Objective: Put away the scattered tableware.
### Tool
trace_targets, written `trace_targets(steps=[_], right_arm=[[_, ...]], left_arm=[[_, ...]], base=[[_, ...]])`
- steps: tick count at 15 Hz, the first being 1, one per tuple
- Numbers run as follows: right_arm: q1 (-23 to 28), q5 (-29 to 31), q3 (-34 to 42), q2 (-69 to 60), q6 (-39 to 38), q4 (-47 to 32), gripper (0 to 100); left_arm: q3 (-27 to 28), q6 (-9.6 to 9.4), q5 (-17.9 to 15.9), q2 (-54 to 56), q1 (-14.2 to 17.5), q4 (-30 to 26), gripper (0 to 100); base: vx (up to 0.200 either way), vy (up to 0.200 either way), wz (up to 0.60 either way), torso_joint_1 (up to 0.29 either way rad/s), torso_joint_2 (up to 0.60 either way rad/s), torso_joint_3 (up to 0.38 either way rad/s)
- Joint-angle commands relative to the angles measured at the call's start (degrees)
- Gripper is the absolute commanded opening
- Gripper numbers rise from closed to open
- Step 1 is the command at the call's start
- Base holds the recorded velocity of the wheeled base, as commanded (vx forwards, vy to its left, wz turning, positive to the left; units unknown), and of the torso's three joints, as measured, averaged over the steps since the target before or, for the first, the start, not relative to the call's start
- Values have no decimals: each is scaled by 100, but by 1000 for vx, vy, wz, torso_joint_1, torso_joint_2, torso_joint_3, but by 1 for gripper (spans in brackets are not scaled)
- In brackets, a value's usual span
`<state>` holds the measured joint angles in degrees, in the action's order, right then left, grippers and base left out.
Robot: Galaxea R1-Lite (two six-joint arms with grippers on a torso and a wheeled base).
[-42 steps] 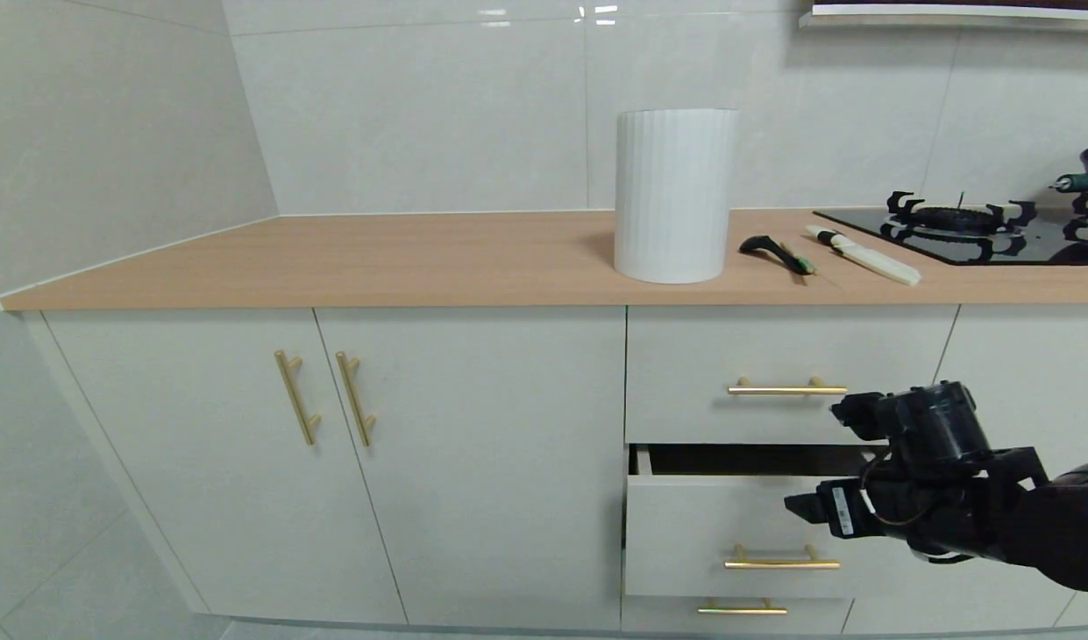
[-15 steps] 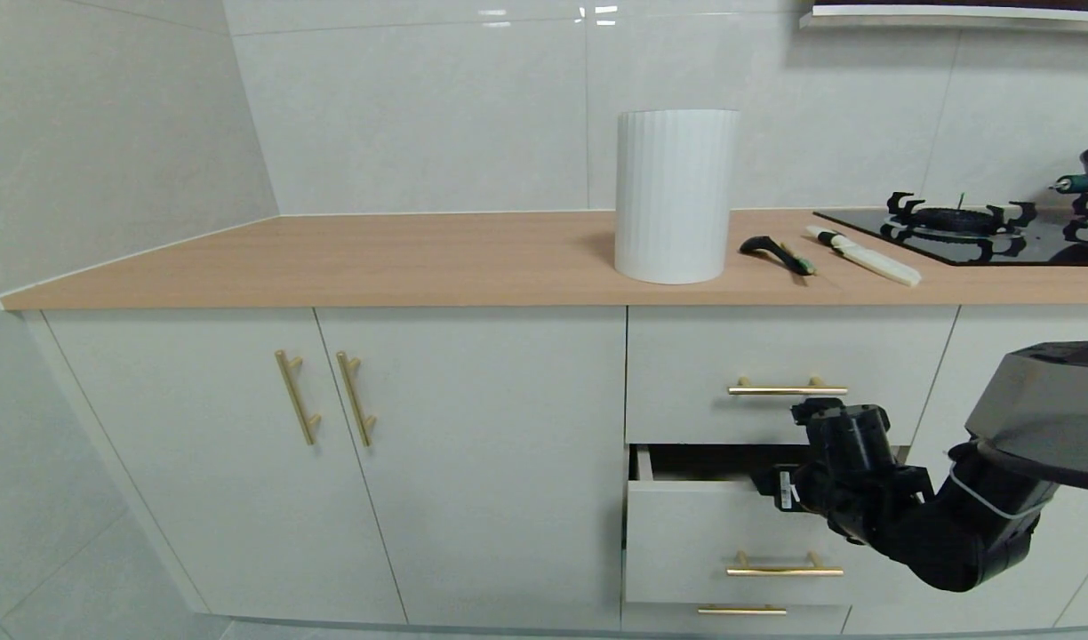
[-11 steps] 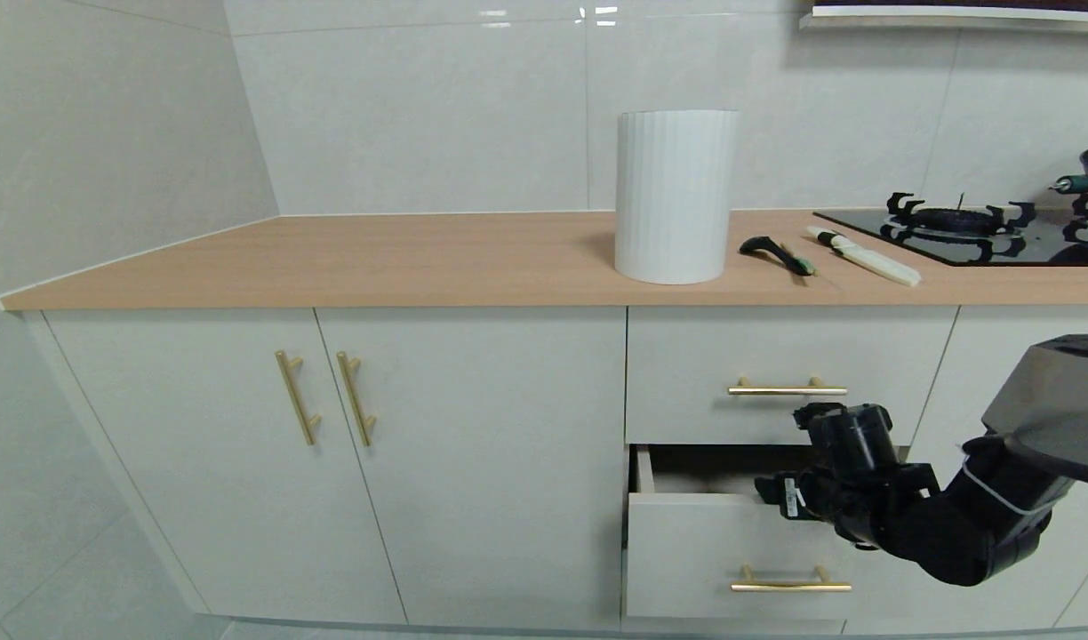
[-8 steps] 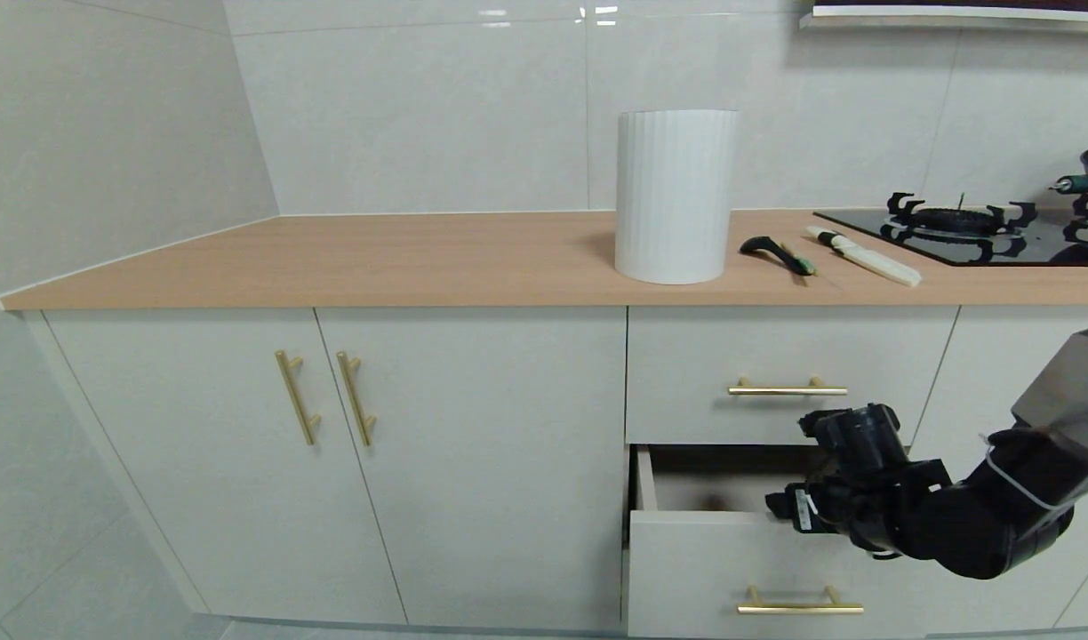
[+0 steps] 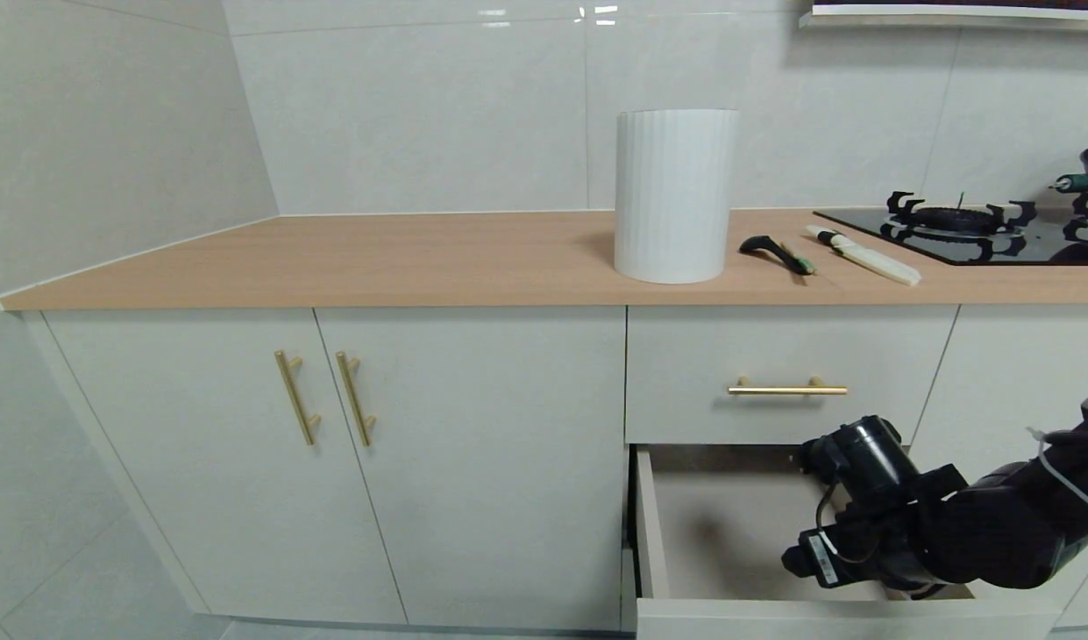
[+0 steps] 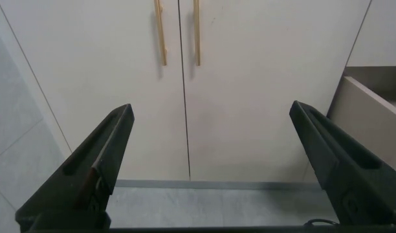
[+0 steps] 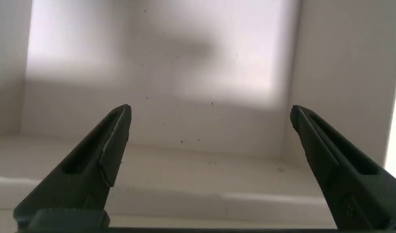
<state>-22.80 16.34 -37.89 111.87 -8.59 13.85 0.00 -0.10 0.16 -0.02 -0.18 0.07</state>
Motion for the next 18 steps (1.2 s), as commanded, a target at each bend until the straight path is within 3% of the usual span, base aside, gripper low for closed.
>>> trace_targets(steps=[1, 10, 13, 15, 18], right_arm=[[-137, 1, 1, -421, 95, -339, 100], [-630, 1, -17, -1133, 789, -2659, 100], [-682, 10, -43, -1194, 868, -2888, 100], [-682, 10, -360, -1203, 561, -2870, 100], [-682, -192, -905, -1352, -503, -2879, 100]], left_arm=[[0, 1, 2, 2, 1, 1, 100], [0, 1, 2, 2, 1, 1, 100], [0, 1, 2, 2, 1, 1, 100], [0, 1, 2, 2, 1, 1, 100], [0, 10, 2, 2, 1, 1, 100]], base=[[0, 0, 0, 0, 0, 0], [0, 0, 0, 0, 0, 0], [0, 0, 0, 0, 0, 0], [0, 0, 0, 0, 0, 0], [0, 0, 0, 0, 0, 0]])
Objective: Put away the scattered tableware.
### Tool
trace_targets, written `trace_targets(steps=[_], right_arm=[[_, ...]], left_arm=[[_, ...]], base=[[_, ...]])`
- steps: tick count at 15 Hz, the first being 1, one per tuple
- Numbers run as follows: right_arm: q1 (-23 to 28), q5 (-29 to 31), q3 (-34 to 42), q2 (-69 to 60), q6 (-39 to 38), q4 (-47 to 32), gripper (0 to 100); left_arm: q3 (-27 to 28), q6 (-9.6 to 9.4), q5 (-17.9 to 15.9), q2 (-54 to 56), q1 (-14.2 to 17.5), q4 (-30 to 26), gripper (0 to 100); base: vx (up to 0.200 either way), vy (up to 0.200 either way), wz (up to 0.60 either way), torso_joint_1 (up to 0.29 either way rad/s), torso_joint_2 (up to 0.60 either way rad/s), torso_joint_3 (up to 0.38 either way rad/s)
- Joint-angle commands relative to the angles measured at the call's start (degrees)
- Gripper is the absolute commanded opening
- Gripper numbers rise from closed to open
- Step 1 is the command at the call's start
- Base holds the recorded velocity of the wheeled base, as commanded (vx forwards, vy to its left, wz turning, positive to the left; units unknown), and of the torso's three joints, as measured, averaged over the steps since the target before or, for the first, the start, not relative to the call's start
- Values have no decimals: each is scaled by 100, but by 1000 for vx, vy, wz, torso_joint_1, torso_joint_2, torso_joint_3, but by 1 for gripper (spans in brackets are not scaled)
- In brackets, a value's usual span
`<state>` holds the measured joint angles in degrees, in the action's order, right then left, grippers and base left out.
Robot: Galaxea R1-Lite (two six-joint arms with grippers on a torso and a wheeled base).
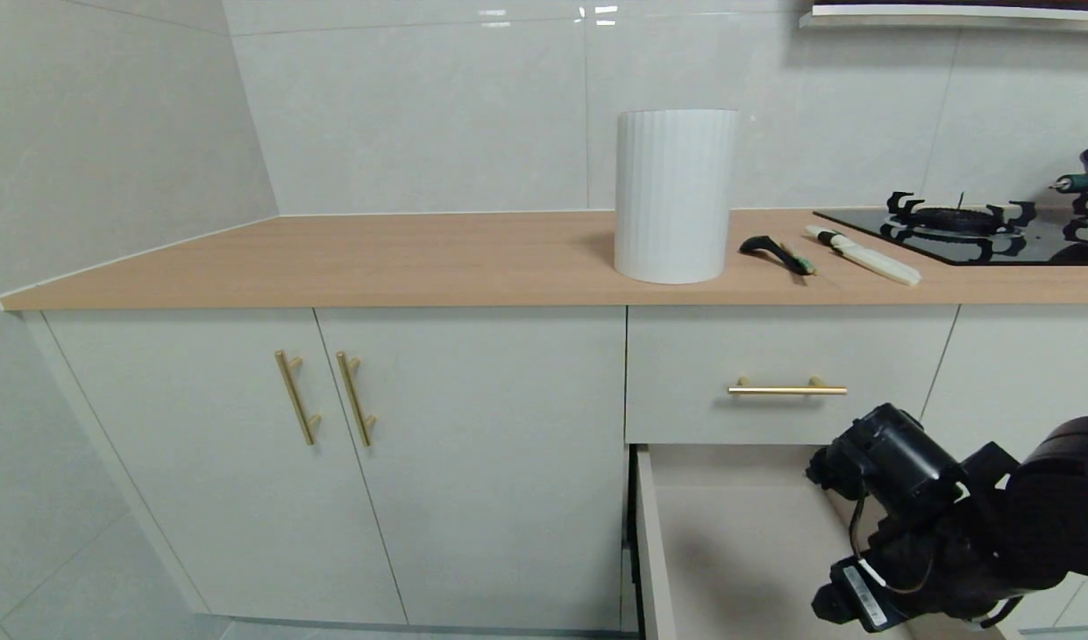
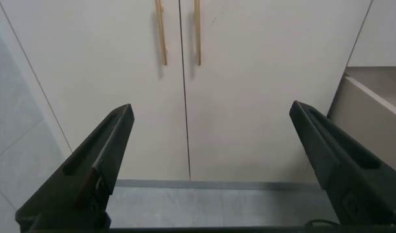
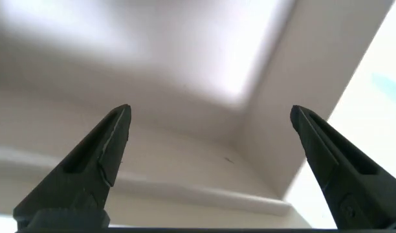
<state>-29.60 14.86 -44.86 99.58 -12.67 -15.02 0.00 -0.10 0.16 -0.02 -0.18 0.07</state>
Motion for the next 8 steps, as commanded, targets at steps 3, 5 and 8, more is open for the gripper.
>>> trace_targets(steps=[3, 5, 8], right_arm=[[51, -695, -383, -563, -447, 122, 100], [68, -844, -409, -712, -562, 500, 100], [139, -844, -418, -695, -562, 553, 100]], left_arm=[[0, 10, 2, 2, 1, 1, 100], [0, 1, 2, 2, 1, 1, 100], [0, 1, 2, 2, 1, 1, 100]], base=[[0, 0, 0, 0, 0, 0], [0, 0, 0, 0, 0, 0], [0, 0, 0, 0, 0, 0]])
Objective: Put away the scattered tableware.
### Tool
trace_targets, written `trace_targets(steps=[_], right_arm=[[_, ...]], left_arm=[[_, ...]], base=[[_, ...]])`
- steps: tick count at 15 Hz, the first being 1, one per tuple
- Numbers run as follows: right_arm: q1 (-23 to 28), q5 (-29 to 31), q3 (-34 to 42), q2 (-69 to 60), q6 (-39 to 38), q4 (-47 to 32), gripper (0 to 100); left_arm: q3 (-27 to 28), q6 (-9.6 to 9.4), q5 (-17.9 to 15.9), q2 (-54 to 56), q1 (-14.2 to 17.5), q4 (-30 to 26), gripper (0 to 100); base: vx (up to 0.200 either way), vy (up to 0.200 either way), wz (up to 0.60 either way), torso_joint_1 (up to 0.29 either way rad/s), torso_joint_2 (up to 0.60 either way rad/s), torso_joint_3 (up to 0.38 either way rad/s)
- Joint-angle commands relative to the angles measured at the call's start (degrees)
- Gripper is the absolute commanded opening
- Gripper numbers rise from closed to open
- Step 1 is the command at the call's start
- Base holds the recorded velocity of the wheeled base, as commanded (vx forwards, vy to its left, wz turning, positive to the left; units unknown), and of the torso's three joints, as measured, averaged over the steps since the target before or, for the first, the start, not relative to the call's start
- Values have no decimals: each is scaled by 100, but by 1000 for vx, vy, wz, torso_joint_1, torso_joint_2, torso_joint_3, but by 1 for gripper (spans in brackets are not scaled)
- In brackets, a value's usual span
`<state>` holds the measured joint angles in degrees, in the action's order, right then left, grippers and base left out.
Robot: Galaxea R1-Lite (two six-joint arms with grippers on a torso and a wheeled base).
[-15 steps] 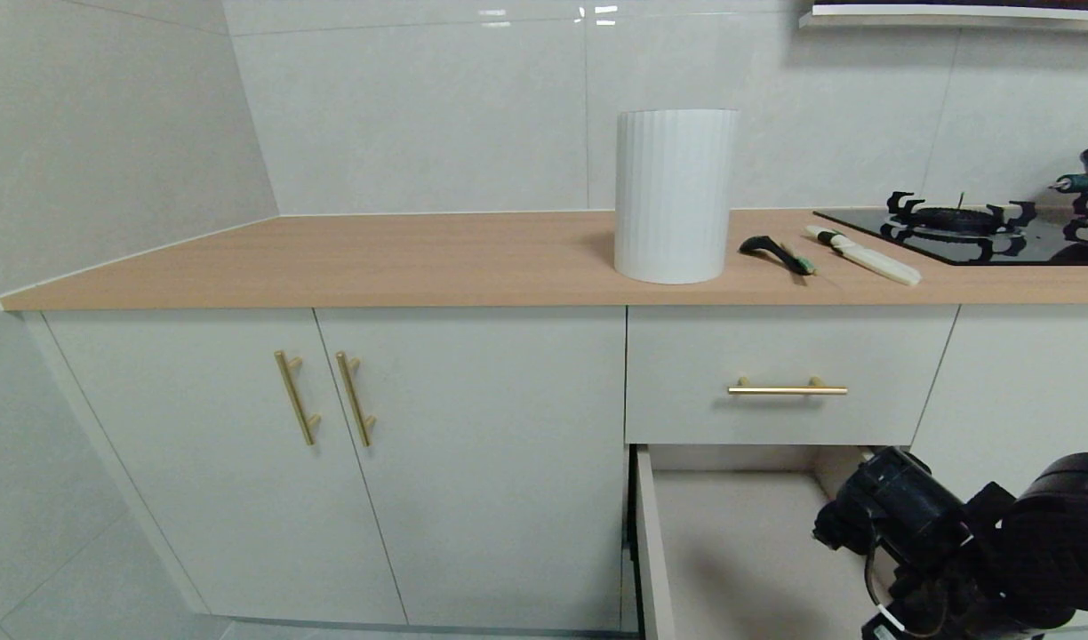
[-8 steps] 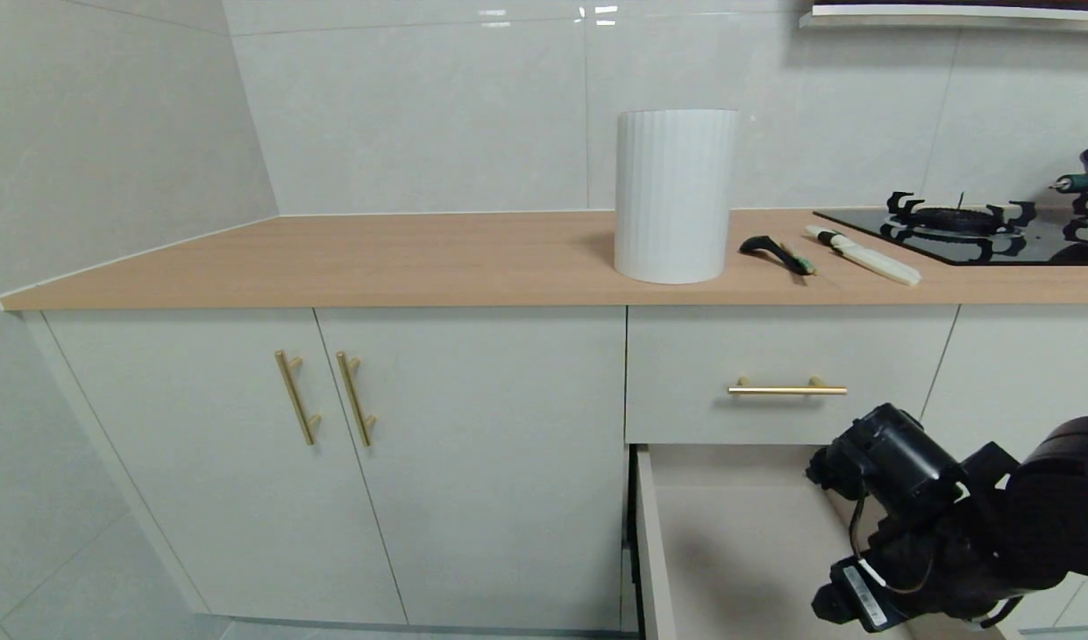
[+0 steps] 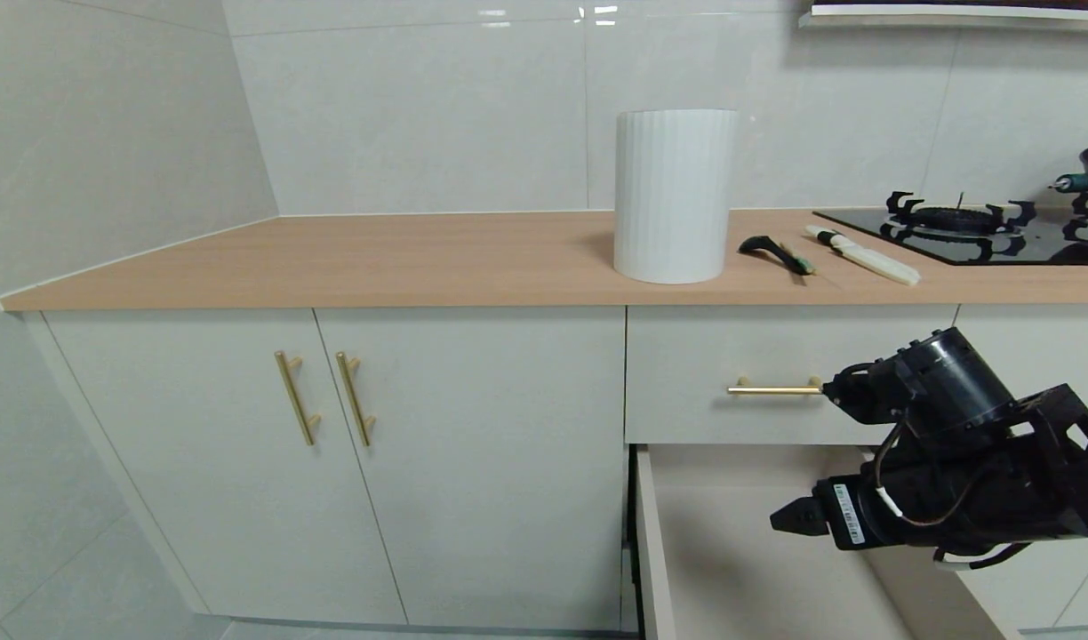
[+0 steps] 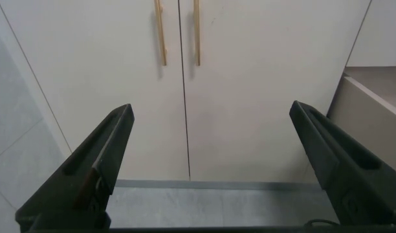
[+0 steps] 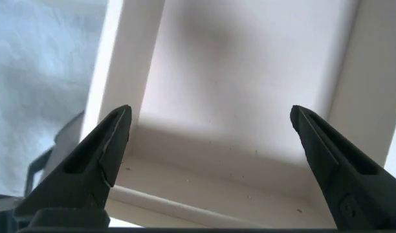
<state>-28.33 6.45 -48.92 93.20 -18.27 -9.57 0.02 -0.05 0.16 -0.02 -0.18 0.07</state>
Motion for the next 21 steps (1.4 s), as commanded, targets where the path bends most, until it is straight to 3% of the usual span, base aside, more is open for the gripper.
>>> trace_targets(steps=[1, 8, 18, 21], right_arm=[[12, -3, -21, -56, -1, 8, 100], [38, 6, 14, 5, -1, 122, 100], [56, 6, 23, 67, -1, 131, 100], [56, 199, 49, 5, 26, 535, 100]], left_arm=[[-2, -4, 2, 2, 1, 1, 100], [-2, 5, 2, 2, 1, 1, 100], [-2, -4, 2, 2, 1, 1, 100], [-2, -4, 2, 2, 1, 1, 100]], base=[[0, 0, 0, 0, 0, 0], [0, 0, 0, 24, -120, -112], [0, 0, 0, 180, -479, -287], [0, 0, 0, 141, -315, -194]])
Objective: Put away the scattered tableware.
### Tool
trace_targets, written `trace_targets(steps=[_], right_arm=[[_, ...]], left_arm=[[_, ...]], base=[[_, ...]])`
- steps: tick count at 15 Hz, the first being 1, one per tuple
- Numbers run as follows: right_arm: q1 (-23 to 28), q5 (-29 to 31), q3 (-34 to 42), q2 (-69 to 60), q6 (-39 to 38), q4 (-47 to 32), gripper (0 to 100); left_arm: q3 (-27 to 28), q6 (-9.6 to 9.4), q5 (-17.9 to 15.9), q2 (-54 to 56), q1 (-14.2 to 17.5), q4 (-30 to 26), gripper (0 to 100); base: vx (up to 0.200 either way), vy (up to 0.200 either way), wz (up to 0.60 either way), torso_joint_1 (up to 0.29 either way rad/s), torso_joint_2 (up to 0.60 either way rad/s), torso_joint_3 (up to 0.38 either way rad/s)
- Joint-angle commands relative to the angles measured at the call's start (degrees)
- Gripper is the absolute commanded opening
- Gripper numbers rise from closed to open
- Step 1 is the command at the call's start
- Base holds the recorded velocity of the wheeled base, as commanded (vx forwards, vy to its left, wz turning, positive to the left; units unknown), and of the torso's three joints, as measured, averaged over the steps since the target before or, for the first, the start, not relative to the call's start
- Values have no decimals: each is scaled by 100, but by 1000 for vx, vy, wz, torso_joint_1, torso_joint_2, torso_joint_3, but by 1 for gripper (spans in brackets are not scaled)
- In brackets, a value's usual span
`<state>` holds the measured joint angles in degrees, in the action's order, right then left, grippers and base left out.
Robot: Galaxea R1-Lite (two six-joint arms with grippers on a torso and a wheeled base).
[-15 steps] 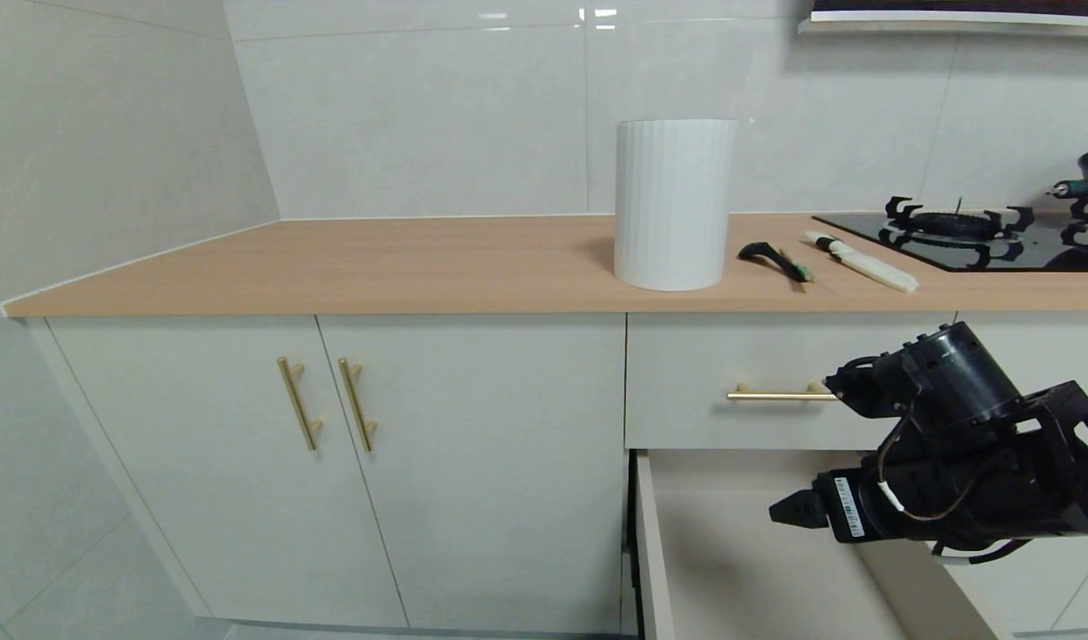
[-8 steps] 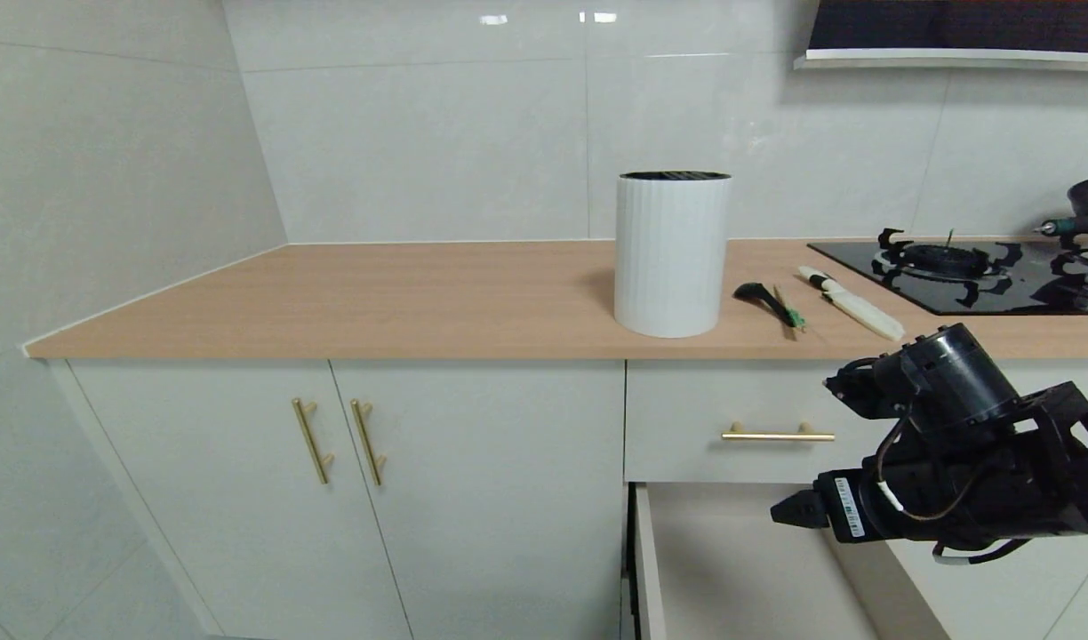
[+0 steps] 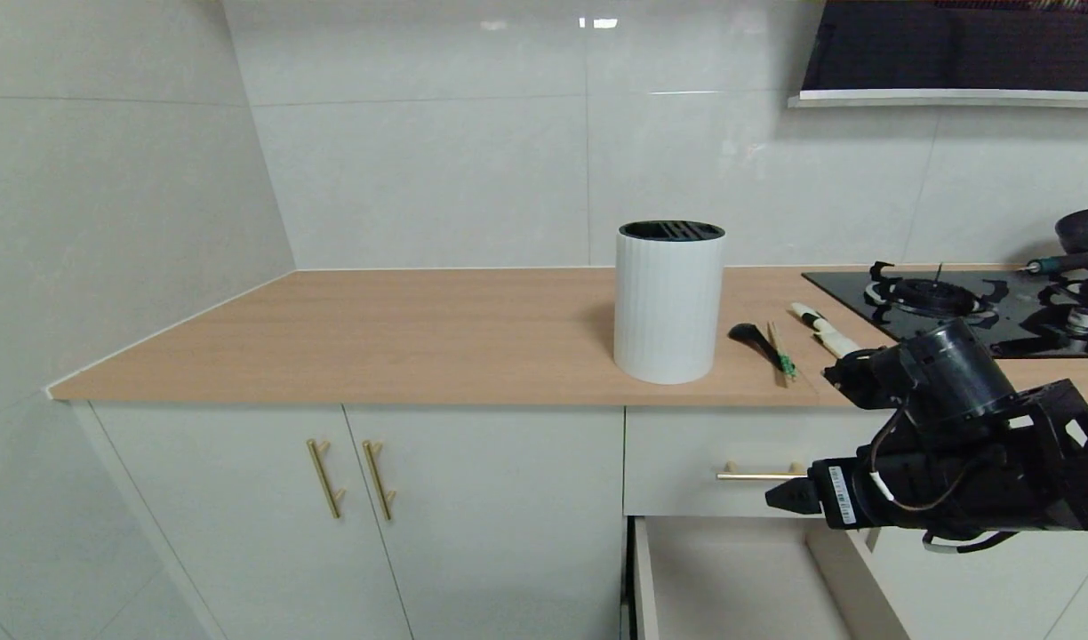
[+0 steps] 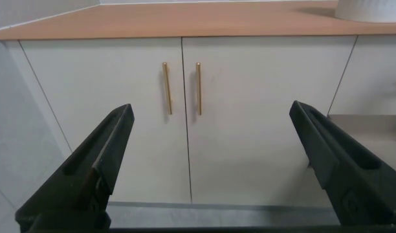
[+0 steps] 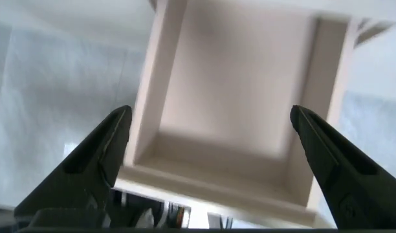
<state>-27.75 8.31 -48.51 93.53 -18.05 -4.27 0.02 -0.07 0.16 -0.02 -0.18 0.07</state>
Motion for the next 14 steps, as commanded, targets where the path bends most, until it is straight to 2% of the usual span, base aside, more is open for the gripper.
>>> trace_targets(steps=[1, 2, 3, 6, 9, 14], right_arm=[[32, 118, -106, 25, 21, 304, 100], [111, 144, -238, 43, 39, 462, 100], [314, 171, -977, 227, 92, 348, 100], [595, 276, -3103, 922, 65, -1305, 100], [700, 839, -3789, 1563, -225, -1533, 100], [832, 997, -3947, 2214, -260, -1498, 100]], left_arm=[[-2, -1, 2, 2, 1, 1, 100], [-2, -1, 2, 2, 1, 1, 100], [-2, -1, 2, 2, 1, 1, 100], [-2, -1, 2, 2, 1, 1, 100], [-2, 7, 2, 2, 1, 1, 100], [-2, -1, 2, 2, 1, 1, 100]], base=[[0, 0, 0, 46, -95, -56], [0, 0, 0, 32, -51, -27], [0, 0, 0, 0, 0, 0], [0, 0, 0, 0, 0, 0], [0, 0, 0, 0, 0, 0], [0, 0, 0, 0, 0, 0]])
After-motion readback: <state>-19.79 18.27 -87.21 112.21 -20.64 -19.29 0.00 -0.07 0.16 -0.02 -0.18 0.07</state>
